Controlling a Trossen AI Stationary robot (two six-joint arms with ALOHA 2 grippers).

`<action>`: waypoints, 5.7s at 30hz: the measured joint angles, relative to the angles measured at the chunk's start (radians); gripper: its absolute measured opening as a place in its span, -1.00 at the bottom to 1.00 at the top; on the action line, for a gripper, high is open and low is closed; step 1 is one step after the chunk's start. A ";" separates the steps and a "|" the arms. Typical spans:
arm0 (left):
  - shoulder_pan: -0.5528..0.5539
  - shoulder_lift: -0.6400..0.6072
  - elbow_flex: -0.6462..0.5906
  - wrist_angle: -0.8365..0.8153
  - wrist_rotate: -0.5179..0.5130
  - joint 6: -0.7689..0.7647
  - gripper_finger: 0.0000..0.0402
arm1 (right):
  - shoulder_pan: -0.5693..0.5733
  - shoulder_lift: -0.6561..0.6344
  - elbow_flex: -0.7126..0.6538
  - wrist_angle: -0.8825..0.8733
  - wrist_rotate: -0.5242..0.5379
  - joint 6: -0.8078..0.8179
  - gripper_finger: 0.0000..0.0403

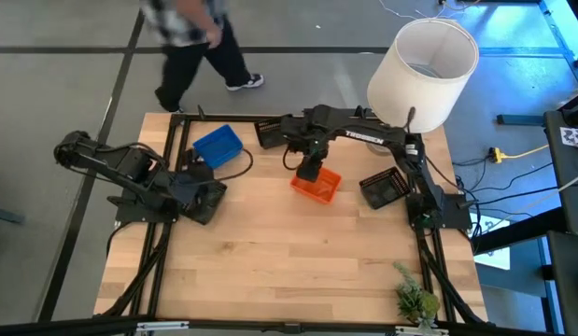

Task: Stack baskets by color
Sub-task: Stack the top black bin on top of the bottom left black bin

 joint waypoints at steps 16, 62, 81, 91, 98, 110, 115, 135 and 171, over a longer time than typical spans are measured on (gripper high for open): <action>0.249 0.000 0.000 0.239 -0.173 0.009 -1.00 | 0.087 -0.275 0.043 -0.005 0.003 -0.066 -0.44; 0.755 0.703 0.000 0.849 0.196 0.722 -0.58 | 0.091 -0.990 -0.819 0.270 0.010 0.249 -0.44; 0.876 0.742 -0.004 0.785 0.426 0.743 -0.58 | 0.091 -0.990 -0.819 0.338 0.010 0.305 -0.44; 0.895 0.742 -0.041 0.785 0.436 0.744 -0.58 | 0.091 -0.990 -0.819 0.337 0.009 0.304 -0.44; 0.895 0.742 -0.041 0.786 0.430 0.822 -0.58 | 0.091 -0.990 -0.819 0.337 0.010 0.304 -0.44; 0.925 0.800 -0.041 0.809 0.465 0.822 -0.58 | 0.091 -0.990 -0.819 0.335 0.009 0.332 -0.44; 0.925 0.851 -0.041 0.810 0.459 0.822 -0.58 | 0.091 -0.990 -0.819 0.335 0.009 0.332 -0.44; 0.890 0.836 -0.042 0.708 0.355 0.743 -0.99 | 0.091 -0.990 -0.819 0.336 0.009 0.332 -0.44; 0.080 0.286 -0.041 -0.029 0.181 -0.962 -1.00 | 0.091 -0.989 -0.819 0.346 0.010 0.194 -0.44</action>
